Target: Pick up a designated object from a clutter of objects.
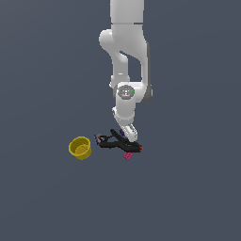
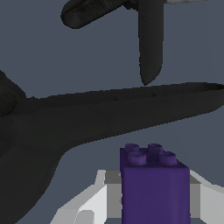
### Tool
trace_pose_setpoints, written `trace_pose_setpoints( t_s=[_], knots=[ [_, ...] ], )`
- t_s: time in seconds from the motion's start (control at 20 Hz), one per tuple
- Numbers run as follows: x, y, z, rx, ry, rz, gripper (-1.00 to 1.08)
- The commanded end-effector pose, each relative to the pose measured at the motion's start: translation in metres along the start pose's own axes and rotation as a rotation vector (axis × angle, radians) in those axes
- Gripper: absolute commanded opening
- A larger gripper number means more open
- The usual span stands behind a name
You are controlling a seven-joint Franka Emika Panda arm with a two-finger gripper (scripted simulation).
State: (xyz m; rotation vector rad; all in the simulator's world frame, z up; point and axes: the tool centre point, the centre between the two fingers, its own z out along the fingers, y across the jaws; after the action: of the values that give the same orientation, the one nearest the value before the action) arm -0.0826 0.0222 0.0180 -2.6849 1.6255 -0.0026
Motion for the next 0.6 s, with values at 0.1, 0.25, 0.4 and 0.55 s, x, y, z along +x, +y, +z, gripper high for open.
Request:
trace_pose_setpoints(
  t_s=[0.1,0.25,0.4,0.55],
  knots=[
    [0.002,0.002,0.002,-0.003,0.0,0.006,-1.0],
    [0.0,0.0,0.0,0.0,0.0,0.001,-1.0],
    [0.001,0.0,-0.004,0.0,0.0,0.001,-1.0],
    [0.002,0.0,-0.011,0.0,0.0,0.001,-1.0]
  ],
)
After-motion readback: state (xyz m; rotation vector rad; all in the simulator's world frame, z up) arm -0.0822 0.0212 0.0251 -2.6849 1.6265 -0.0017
